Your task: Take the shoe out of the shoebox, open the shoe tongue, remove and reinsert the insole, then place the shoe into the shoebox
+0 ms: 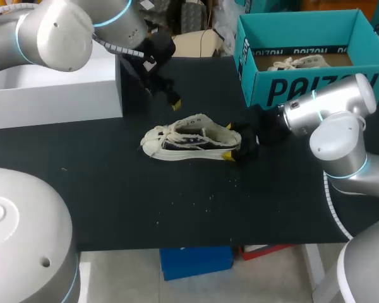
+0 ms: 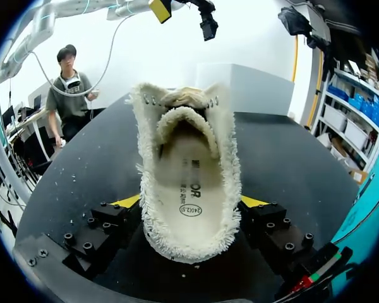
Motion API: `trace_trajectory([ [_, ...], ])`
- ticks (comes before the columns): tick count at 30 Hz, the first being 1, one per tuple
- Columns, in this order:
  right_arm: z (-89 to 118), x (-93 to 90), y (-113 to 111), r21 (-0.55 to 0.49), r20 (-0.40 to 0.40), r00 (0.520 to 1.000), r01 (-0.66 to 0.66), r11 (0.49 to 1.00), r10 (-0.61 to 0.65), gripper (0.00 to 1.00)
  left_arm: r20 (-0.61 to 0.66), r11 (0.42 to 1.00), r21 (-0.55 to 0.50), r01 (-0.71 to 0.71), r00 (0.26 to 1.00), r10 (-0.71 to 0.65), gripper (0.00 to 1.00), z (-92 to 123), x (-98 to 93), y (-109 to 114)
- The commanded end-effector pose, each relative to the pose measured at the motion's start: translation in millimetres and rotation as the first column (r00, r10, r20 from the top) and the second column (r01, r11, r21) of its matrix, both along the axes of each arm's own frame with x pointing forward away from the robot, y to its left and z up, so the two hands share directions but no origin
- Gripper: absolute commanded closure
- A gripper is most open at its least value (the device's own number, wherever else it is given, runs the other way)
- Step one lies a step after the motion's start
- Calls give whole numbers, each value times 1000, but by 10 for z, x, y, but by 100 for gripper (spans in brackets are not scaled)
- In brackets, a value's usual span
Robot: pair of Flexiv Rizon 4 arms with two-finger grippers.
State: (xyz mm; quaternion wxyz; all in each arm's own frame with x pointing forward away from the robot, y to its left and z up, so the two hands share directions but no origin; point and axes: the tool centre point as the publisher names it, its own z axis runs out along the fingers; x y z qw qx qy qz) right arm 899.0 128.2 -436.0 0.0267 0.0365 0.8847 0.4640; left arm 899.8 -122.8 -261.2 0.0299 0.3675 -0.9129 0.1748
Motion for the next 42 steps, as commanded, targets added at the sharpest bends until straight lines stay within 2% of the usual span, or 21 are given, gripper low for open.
trace_trajectory([
  [1, -20, 20, 10, -2, 0, 1000, 1, 1000, -1, 100, -87, 717, 397, -574, 754, 651, 0, 20, 33, -114],
  [11, -20, 20, 10, -2, 0, 1000, 1, 1000, -1, 100, -87, 717, 397, -574, 754, 651, 0, 20, 33, -114],
  [13, -20, 20, 10, -2, 0, 1000, 1, 1000, -1, 100, -34, 651, 422, -631, 706, 707, 0, -20, 30, -234],
  [15, -20, 20, 10, -2, 0, 1000, 1, 1000, -1, 100, -35, 663, 380, -646, 706, 708, 0, -29, 2, -356],
  [18, -20, 20, 10, -2, 0, 1000, 1, 1000, -1, 100, -13, 665, 372, -648, 712, 702, 0, -99, -18, -486],
  [19, -20, 20, 10, -2, 0, 1000, 1, 1000, -1, 100, 10, 645, 389, -657, 703, 711, 0, -133, -14, -512],
  [21, -20, 20, 10, -2, 0, 1000, 1, 1000, -1, 100, -4, 656, 390, -646, 711, 703, 0, -182, -20, -553],
  [23, -20, 20, 10, -2, 0, 1000, 1, 1000, -1, 100, 31, 645, 412, -644, 717, 696, 0, -237, -27, -600],
  [26, -20, 20, 10, -2, 0, 1000, 1, 1000, -1, 100, 59, 659, 428, -618, 747, 662, 0, -311, -47, -672],
  [29, -20, 20, 10, -2, 0, 1000, 1, 1000, -1, 100, 56, 684, 428, -590, 773, 632, 0, -380, -59, -718],
  [30, -20, 20, 10, -2, 0, 1000, 1, 1000, -1, 100, 41, 711, 412, -570, 791, 610, 0, -400, -71, -732],
  [33, -20, 20, 10, -2, 0, 1000, 1, 1000, -1, 100, 51, 720, 426, -548, 809, 586, 0, -481, -91, -763],
  [38, -20, 20, 10, -2, 0, 1000, 1, 1000, -1, 100, 56, 701, 462, -543, 807, 588, 0, -570, -77, -786],
  [42, -20, 20, 10, -2, 0, 1000, 1, 1000, -1, 100, 73, 663, 506, -552, 793, 605, 0, -655, -67, -843],
])
